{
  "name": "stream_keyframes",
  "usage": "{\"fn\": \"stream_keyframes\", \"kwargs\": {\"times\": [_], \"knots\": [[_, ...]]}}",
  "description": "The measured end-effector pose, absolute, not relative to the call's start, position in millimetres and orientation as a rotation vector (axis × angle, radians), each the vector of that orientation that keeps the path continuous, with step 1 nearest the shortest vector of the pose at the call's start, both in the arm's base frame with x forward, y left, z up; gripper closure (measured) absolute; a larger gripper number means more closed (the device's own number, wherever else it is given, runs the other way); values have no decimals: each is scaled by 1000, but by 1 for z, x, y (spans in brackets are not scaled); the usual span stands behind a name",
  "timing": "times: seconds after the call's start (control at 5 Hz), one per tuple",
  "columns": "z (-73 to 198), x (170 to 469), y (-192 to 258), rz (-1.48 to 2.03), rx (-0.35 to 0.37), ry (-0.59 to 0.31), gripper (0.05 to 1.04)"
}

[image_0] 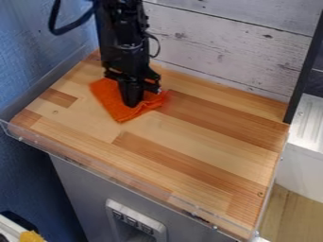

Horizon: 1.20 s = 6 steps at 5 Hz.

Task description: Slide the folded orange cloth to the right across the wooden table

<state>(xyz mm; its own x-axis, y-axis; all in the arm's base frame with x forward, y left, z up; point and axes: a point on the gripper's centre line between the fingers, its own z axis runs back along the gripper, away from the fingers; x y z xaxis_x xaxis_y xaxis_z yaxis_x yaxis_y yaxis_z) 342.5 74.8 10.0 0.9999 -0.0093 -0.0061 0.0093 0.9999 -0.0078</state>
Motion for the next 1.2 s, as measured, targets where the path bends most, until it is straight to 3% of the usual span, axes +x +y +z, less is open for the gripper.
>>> {"fn": "stream_keyframes", "kwargs": {"times": [0.4,0.6,1.0,1.2], "knots": [[10,348,48,-3,-10,26,1003],[13,347,44,5,-15,57,852],[43,343,11,-11,-1,40,297],[58,336,-8,-8,10,10,82]]}}
